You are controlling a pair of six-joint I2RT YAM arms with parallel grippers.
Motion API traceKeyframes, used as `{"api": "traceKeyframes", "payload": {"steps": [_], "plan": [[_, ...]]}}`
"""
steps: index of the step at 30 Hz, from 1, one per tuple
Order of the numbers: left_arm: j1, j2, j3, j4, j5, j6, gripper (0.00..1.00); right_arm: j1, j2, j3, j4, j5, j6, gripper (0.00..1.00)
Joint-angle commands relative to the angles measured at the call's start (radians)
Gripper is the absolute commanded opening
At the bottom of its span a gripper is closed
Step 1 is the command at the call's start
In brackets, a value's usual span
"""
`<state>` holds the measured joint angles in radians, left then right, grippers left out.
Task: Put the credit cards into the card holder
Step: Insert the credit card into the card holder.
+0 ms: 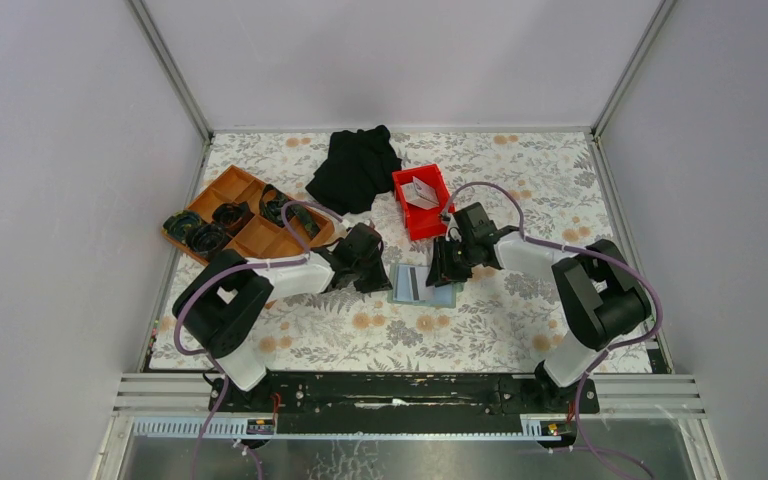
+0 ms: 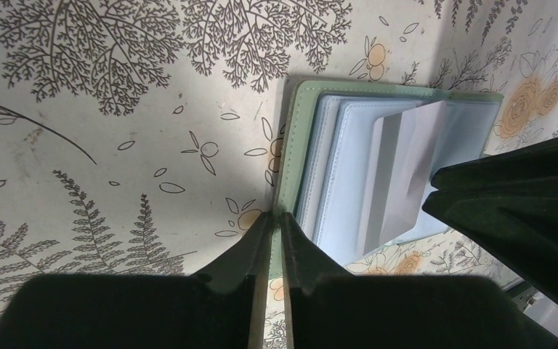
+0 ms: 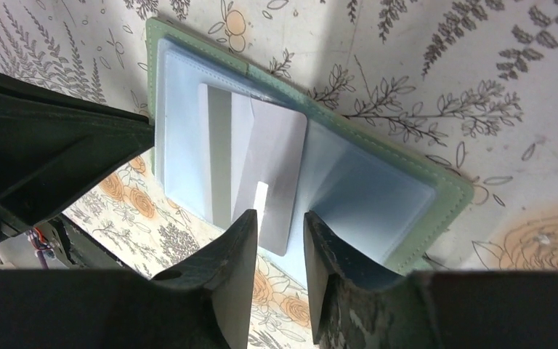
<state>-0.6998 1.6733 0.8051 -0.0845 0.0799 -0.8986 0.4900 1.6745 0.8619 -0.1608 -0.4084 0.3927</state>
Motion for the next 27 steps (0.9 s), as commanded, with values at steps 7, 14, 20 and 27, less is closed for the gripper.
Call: {"api": "traceKeyframes", "payload": {"steps": [7,14,20,27], "plan": [[-0.014,0.03,-0.068,-0.058,-0.021,0.022,0.15,0.041,-0.031,0.07,-0.087,0.097,0.0,0.36],[-0.015,0.015,-0.08,-0.058,-0.02,0.029,0.15,0.046,-0.032,0.087,-0.11,0.188,-0.007,0.12],[-0.013,0.017,-0.08,-0.058,-0.017,0.033,0.15,0.053,-0.029,0.101,-0.133,0.24,-0.018,0.03],[-0.013,0.02,-0.081,-0.059,-0.018,0.033,0.14,0.075,-0.016,0.097,-0.132,0.241,-0.02,0.0]]}}
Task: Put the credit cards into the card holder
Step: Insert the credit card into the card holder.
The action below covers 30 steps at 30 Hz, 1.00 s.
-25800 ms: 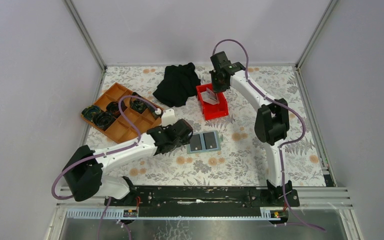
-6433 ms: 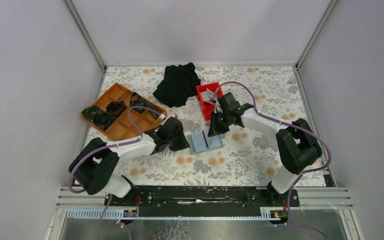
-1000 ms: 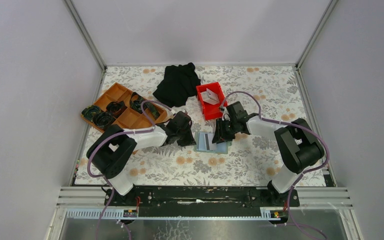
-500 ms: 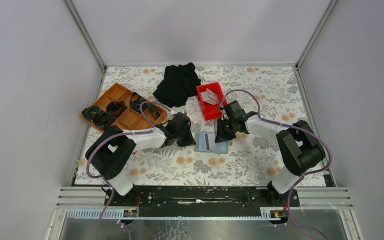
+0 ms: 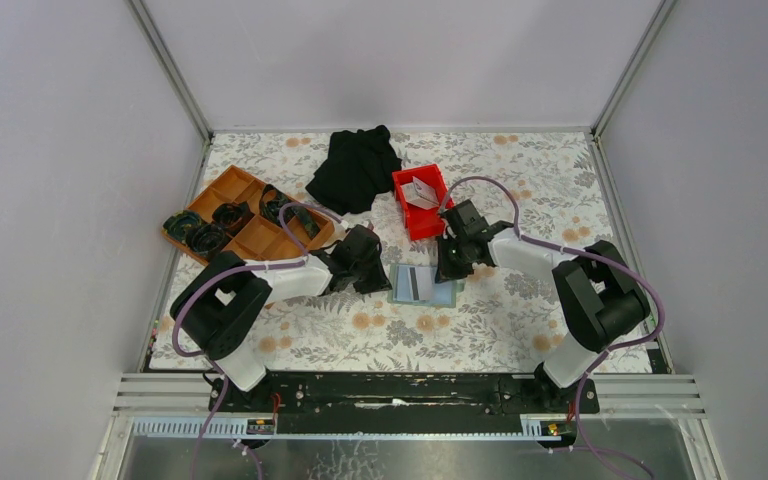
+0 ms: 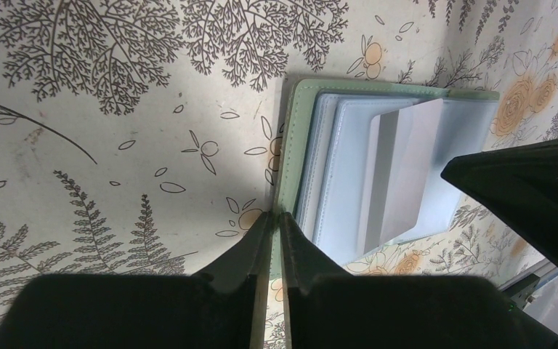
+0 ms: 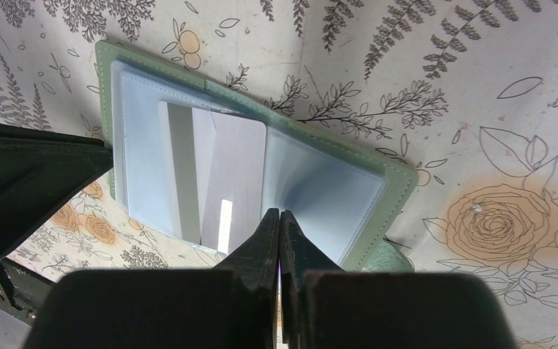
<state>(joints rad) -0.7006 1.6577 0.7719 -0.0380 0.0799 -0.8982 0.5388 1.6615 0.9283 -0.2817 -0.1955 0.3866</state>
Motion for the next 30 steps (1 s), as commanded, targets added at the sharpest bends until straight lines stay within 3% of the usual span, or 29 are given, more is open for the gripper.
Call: {"api": "traceKeyframes", "payload": {"steps": [1,30], "plan": [[-0.013,0.034,-0.048,-0.105,-0.018,0.033,0.14,0.029,-0.003,0.027,-0.01,0.028,-0.01,0.0],[-0.033,0.025,-0.072,-0.079,-0.012,-0.001,0.13,0.087,0.048,0.059,0.009,0.011,0.014,0.0]]}}
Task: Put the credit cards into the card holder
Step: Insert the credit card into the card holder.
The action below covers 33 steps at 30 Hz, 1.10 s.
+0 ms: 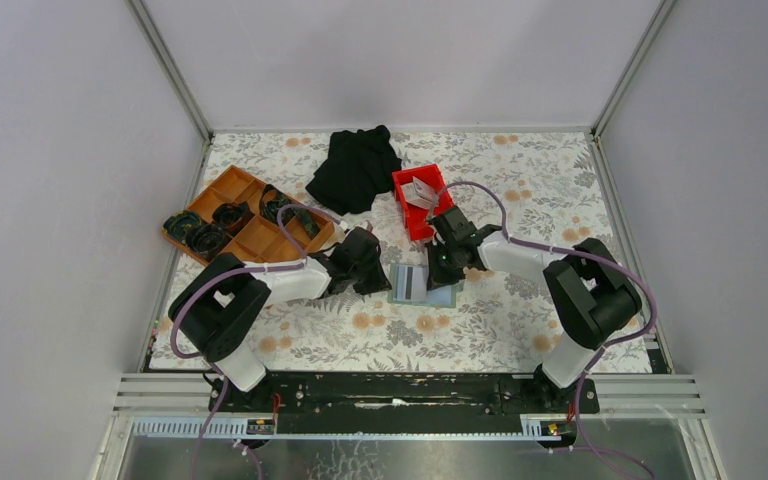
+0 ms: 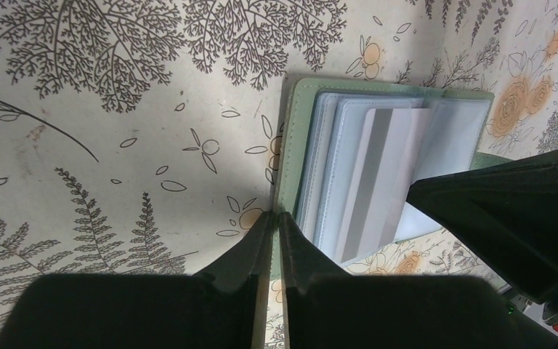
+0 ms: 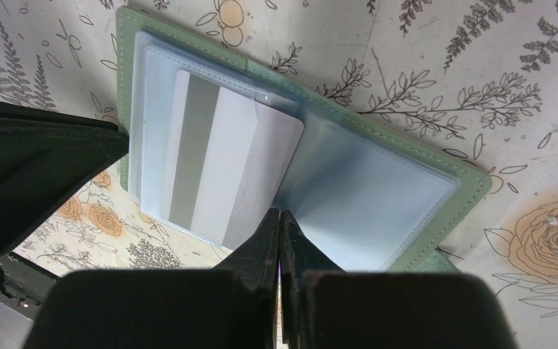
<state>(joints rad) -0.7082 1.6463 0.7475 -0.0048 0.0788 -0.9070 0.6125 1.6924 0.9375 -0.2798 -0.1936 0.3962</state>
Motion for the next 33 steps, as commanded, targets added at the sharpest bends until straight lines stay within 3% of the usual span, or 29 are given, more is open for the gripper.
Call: {"api": "traceKeyframes", "payload": {"steps": [1,33], "plan": [[-0.026,0.038,-0.047,-0.112,-0.01,0.007,0.13,0.013,0.019,0.055,0.007,0.009,0.003,0.0],[-0.032,0.075,-0.022,-0.117,-0.014,0.014,0.13,0.016,0.019,0.118,-0.029,0.06,-0.022,0.0]]}}
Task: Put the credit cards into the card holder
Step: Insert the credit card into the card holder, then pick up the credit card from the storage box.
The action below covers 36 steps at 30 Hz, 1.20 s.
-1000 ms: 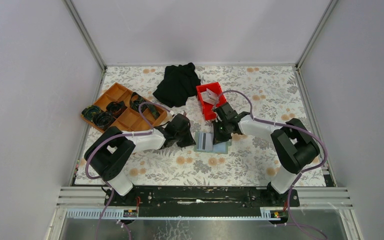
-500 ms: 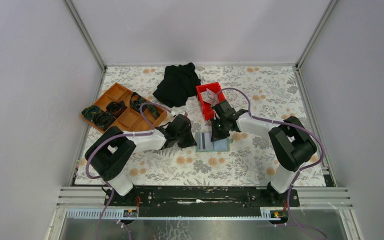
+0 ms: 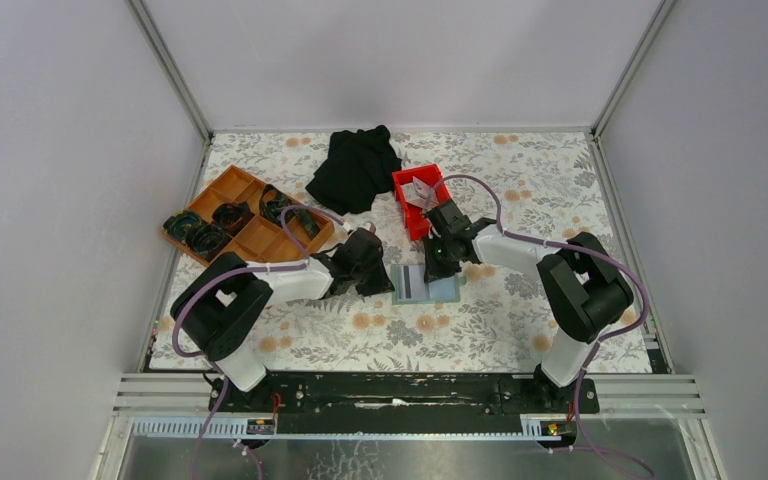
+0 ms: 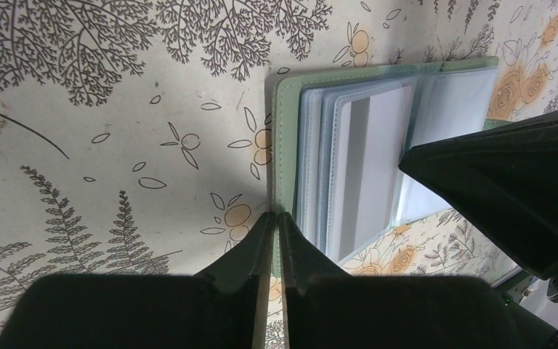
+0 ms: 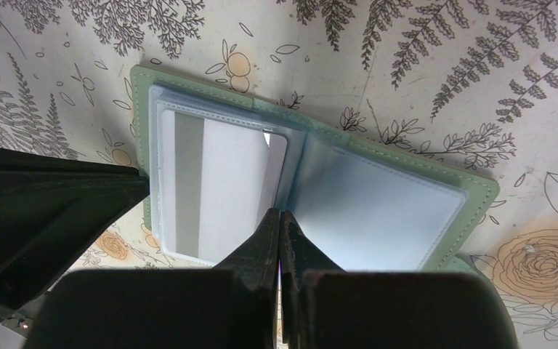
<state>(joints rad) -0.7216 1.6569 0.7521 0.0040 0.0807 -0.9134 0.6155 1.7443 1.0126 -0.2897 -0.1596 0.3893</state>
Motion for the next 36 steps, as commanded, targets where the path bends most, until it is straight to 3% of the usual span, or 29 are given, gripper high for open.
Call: {"api": "traceKeyframes", "payload": {"steps": [1,6,14,19,29,36], "plan": [[-0.018,0.064,-0.024,-0.131,-0.021,0.021,0.13,0.014,-0.035,0.046,-0.021,0.026,-0.017,0.0],[-0.018,0.044,-0.019,-0.17,-0.061,0.022,0.16,0.013,-0.06,0.094,-0.069,0.058,-0.039,0.05],[-0.012,-0.015,0.003,-0.231,-0.109,0.036,0.26,0.013,-0.077,0.259,-0.173,0.114,-0.079,0.31],[-0.008,-0.055,0.005,-0.256,-0.133,0.041,0.4,-0.004,-0.037,0.413,-0.218,0.161,-0.111,0.45],[0.018,-0.156,-0.008,-0.305,-0.15,0.046,0.68,-0.112,0.25,0.813,-0.278,0.087,-0.145,0.49],[0.043,-0.196,-0.01,-0.329,-0.152,0.062,0.8,-0.134,0.466,1.067,-0.346,0.093,-0.161,0.52]]}}
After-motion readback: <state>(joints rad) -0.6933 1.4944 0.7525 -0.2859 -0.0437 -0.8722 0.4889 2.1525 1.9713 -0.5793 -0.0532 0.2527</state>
